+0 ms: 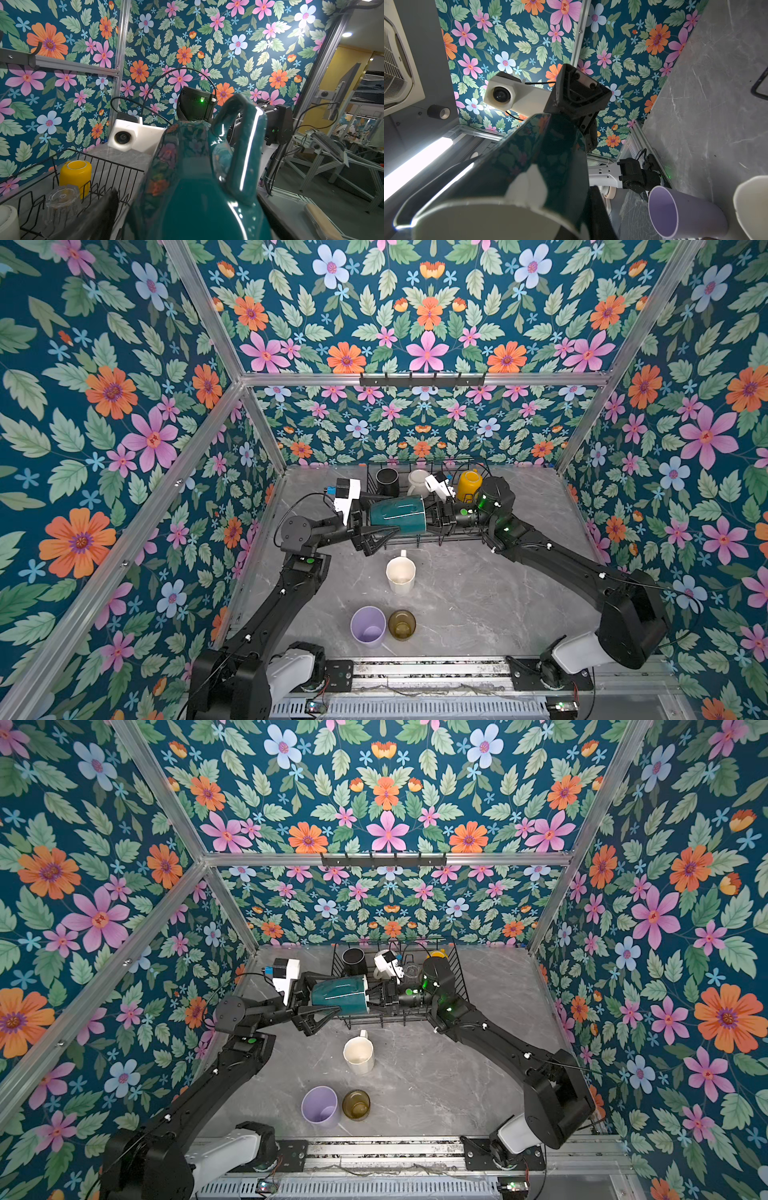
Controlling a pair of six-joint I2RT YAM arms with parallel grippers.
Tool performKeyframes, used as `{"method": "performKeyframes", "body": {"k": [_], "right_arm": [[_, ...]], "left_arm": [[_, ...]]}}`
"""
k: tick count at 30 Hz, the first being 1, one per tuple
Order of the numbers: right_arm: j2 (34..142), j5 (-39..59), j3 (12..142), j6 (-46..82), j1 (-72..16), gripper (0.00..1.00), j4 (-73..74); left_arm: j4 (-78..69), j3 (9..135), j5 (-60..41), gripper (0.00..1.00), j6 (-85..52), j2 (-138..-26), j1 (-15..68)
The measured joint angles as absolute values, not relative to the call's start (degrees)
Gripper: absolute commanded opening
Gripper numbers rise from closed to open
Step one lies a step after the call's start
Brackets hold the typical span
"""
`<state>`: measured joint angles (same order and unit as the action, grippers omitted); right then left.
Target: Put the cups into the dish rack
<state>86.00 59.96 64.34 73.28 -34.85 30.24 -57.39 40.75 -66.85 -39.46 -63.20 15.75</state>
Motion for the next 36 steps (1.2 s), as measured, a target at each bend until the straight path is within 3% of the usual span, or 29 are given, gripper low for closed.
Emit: {"method": "performKeyframes", "body": {"k": [8, 16, 22, 36], "right_arm": [[88.8, 61.3, 66.0, 74.7, -35.9, 0.0, 32.8], [89.9, 61.3, 66.3, 75.7, -36.2, 0.0, 35.0], [89.8, 61.0, 66.1, 76.2, -36.3, 0.0, 35.3], [86.1, 60.8, 63.4, 74.7, -34.9, 0.0, 31.1]], "left_arm": [[-58.0, 40.8, -67.6, 0.98, -40.1, -63.7, 16.3], [-58.7, 40.8, -68.0, 0.88, -40.1, -63.9, 16.7], [-58.7, 40.8, -67.7, 0.99, -40.2, -63.5, 16.8], [-55.2, 40.8, -67.3, 1.0, -35.8, -61.6, 16.9]]}}
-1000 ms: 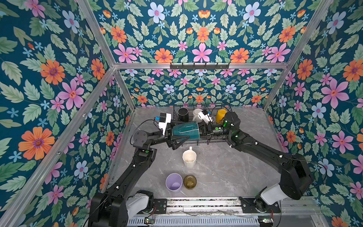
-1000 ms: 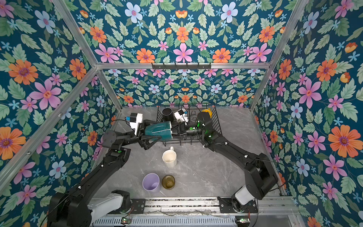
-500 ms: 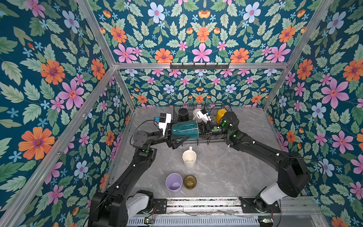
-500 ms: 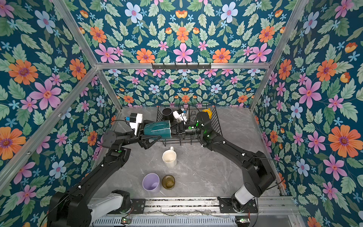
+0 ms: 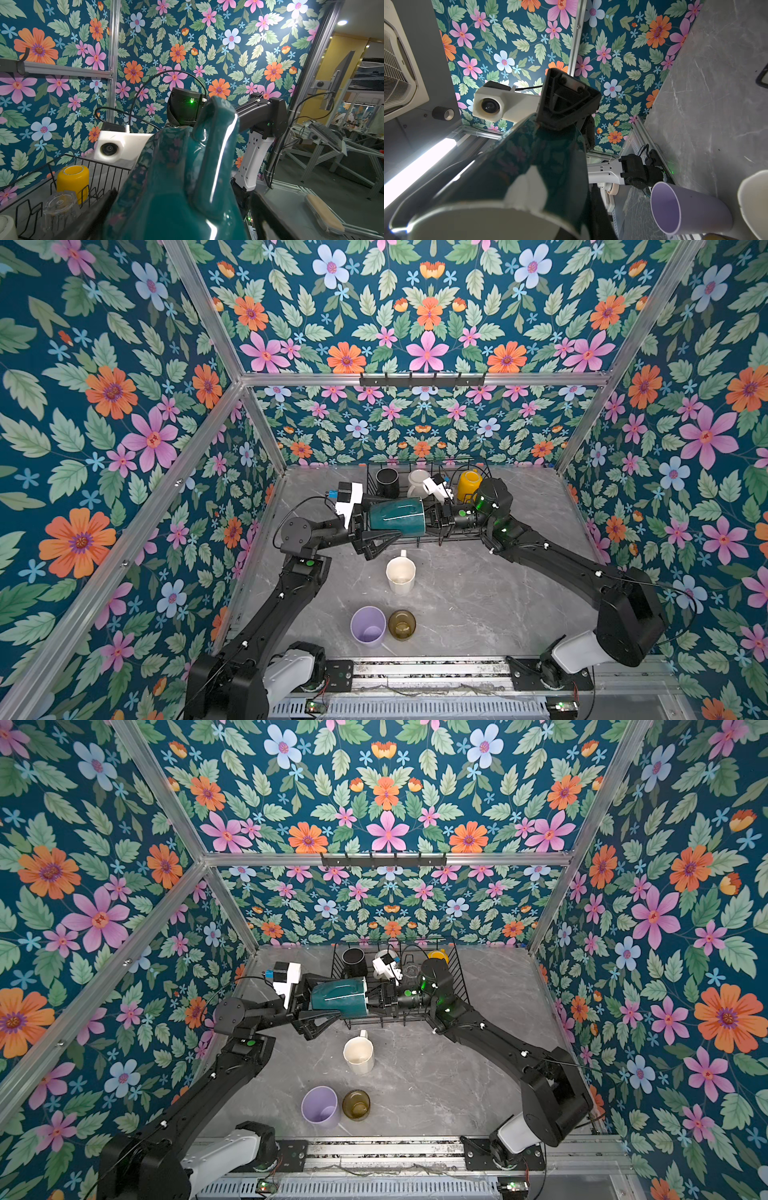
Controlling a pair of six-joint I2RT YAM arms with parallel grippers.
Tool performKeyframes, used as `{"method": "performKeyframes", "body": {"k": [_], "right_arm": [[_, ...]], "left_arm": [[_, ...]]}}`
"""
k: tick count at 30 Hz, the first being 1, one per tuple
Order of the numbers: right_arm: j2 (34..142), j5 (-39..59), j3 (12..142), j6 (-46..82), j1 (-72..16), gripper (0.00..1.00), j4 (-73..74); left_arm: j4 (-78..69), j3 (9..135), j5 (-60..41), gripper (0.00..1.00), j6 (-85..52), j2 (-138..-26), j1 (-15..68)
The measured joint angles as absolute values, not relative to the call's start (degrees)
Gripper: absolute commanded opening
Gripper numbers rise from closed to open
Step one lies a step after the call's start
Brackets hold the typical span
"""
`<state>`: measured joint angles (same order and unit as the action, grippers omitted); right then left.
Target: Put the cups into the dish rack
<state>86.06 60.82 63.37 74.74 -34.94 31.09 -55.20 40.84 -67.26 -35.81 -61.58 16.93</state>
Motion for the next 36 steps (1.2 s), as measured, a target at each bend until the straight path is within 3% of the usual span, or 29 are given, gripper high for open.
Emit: {"method": "performKeyframes", "body": {"k": [20, 32, 34, 36], "right_arm": [[87.8, 61.3, 64.1, 74.6, -35.8, 0.0, 30.0], [87.3, 60.7, 64.9, 72.7, -35.8, 0.0, 28.8], [87.2, 60.7, 65.1, 72.6, -35.8, 0.0, 28.0], [87.0, 60.7, 65.2, 72.2, -35.8, 0.0, 27.2]], "left_arm": [[-54.2, 41.2, -68.2, 0.92, -35.6, -62.5, 16.9], [-54.0, 42.0, -68.7, 0.57, -36.7, -63.0, 16.9], [-54.0, 42.1, -68.7, 0.6, -36.9, -63.0, 16.9], [-53.9, 42.1, -68.9, 0.72, -37.0, -63.0, 16.9]]}}
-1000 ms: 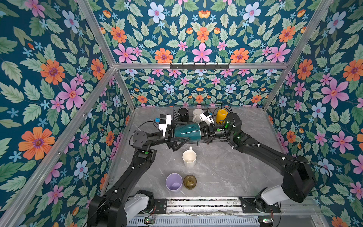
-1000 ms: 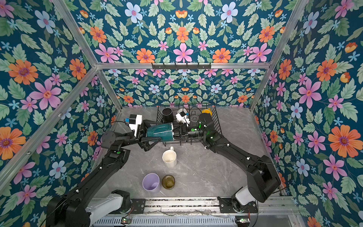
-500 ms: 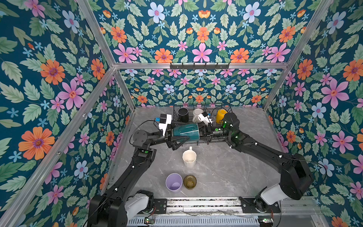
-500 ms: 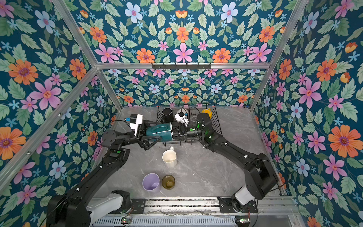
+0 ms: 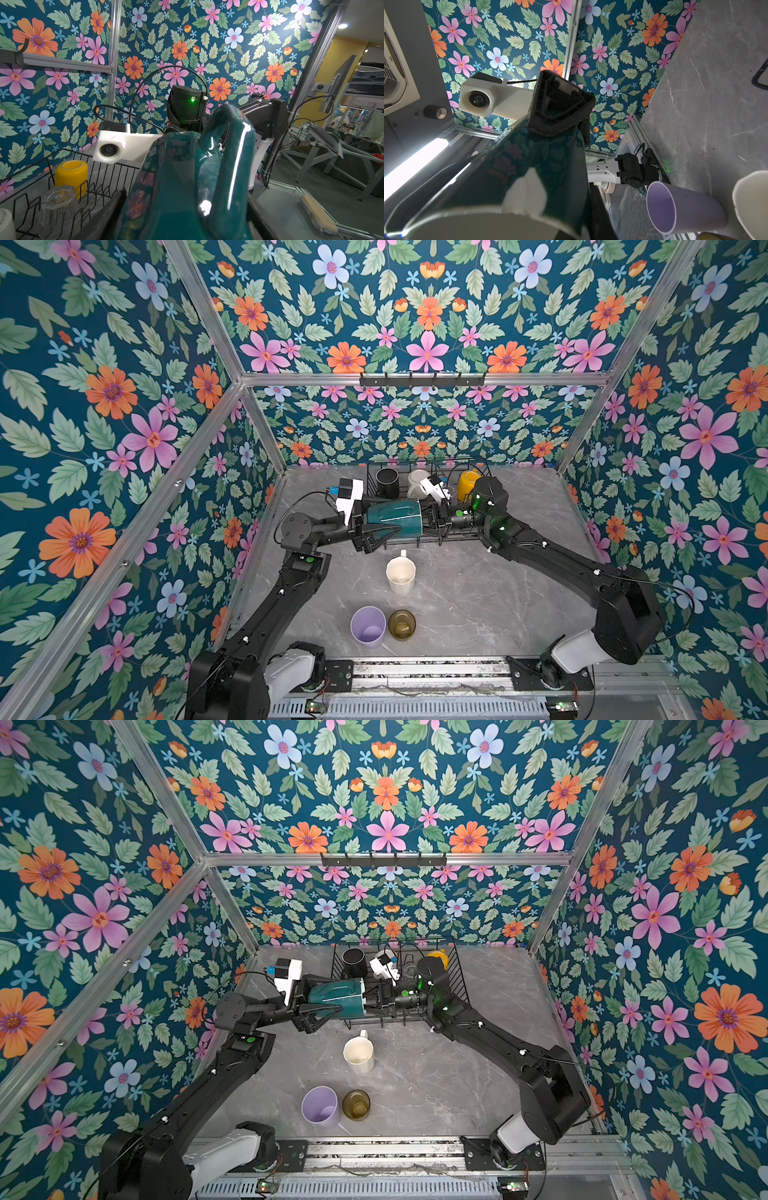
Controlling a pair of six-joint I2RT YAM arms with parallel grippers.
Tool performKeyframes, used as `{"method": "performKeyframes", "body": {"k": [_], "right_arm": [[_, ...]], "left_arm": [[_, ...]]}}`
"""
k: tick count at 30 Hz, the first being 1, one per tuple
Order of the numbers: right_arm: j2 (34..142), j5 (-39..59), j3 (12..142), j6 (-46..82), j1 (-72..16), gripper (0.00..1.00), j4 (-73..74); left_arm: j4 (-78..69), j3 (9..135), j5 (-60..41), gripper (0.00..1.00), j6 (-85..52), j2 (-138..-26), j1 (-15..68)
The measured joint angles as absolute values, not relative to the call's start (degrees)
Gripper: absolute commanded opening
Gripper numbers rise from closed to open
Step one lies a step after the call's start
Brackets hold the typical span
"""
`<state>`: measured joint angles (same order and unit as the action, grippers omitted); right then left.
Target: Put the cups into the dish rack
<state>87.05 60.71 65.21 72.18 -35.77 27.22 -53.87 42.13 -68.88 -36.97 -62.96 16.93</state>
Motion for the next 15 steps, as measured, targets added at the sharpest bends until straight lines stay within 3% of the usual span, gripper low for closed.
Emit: {"method": "performKeyframes", "body": {"k": [4, 11, 15], "right_arm": [[86.6, 60.9, 65.3, 71.8, -35.7, 0.0, 26.0], [85.7, 61.5, 66.0, 70.8, -35.6, 0.0, 22.0], [85.7, 61.4, 66.3, 70.1, -35.6, 0.0, 20.6]], "left_arm": [[-52.8, 42.3, -69.1, 0.9, -36.2, -62.7, 17.0], [-44.9, 43.5, -70.5, 0.91, -30.3, -62.0, 17.7], [-39.5, 44.4, -70.4, 0.85, -26.3, -61.5, 18.0]]}}
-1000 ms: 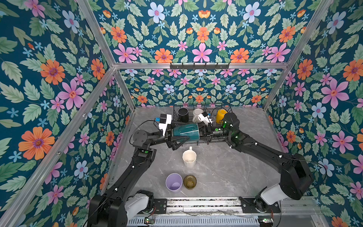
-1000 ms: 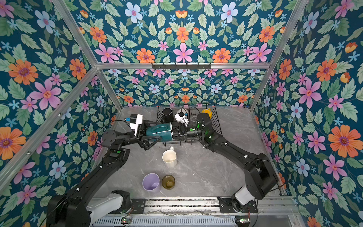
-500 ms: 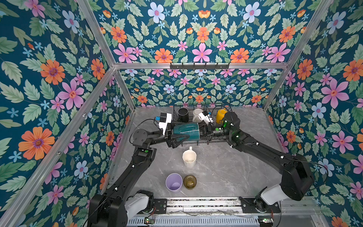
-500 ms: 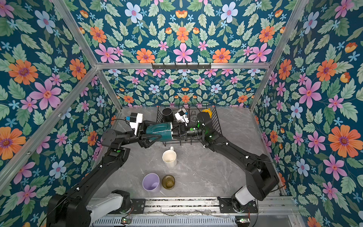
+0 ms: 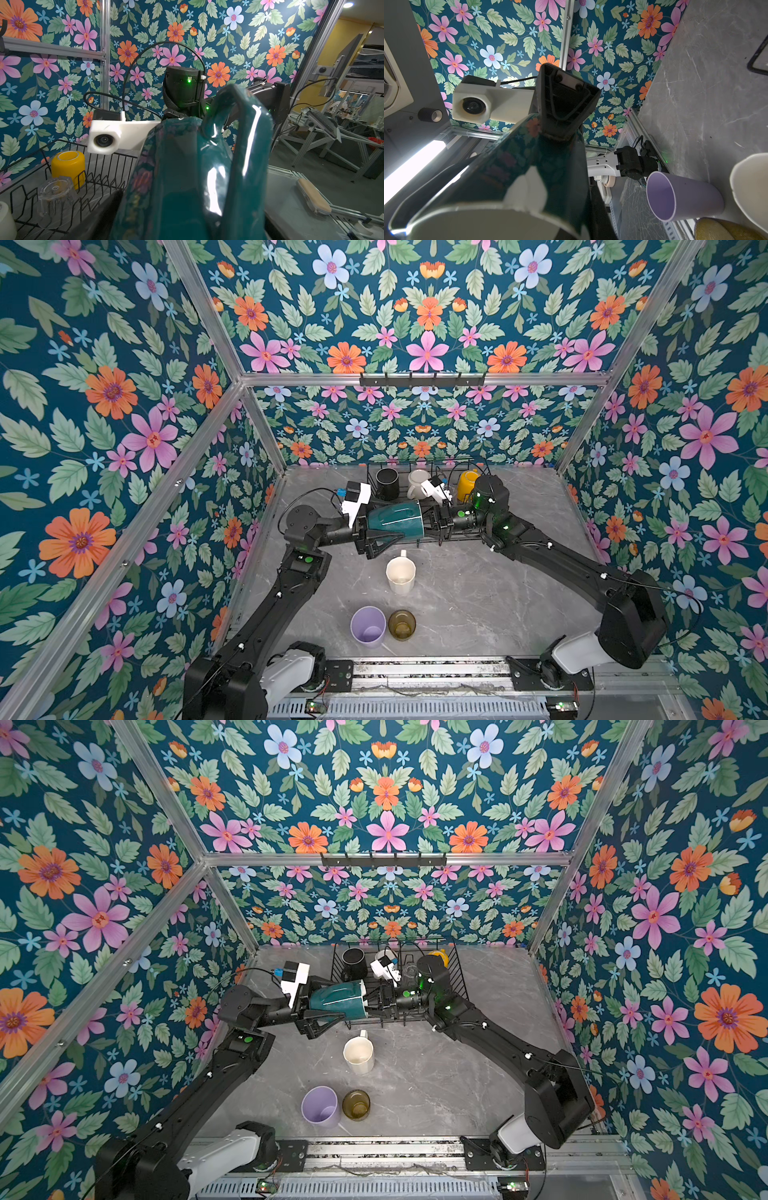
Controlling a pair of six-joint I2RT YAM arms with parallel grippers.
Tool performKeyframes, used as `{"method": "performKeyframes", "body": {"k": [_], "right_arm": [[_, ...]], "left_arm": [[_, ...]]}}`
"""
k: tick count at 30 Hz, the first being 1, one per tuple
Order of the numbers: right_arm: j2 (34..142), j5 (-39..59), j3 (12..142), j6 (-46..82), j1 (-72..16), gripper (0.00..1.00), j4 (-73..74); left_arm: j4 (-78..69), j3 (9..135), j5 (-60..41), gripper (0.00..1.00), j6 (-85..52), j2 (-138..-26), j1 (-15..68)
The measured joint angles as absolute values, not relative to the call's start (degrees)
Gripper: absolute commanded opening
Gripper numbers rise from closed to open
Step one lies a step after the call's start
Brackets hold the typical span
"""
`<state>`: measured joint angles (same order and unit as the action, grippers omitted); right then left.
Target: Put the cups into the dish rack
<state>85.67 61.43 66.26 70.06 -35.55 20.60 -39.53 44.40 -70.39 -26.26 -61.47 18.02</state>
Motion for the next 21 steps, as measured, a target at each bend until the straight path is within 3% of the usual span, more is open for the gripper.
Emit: {"method": "performKeyframes", "body": {"k": [6, 13, 17, 21], "right_arm": [[85.7, 60.8, 66.2, 68.5, -35.4, 0.0, 20.0], [85.7, 60.6, 66.1, 68.3, -35.3, 0.05, 19.7], [85.4, 60.6, 65.9, 68.4, -35.3, 0.14, 19.7], [85.0, 60.9, 65.6, 68.9, -35.5, 0.23, 19.9]], "left_arm": [[-36.5, 44.9, -70.6, 0.62, -25.1, -61.6, 18.1], [-35.4, 45.3, -70.4, 0.26, -25.0, -61.3, 18.2], [-34.9, 45.3, -70.0, 0.08, -24.7, -60.8, 18.2], [-34.6, 45.3, -68.7, 0.0, -23.7, -60.4, 18.4]]}}
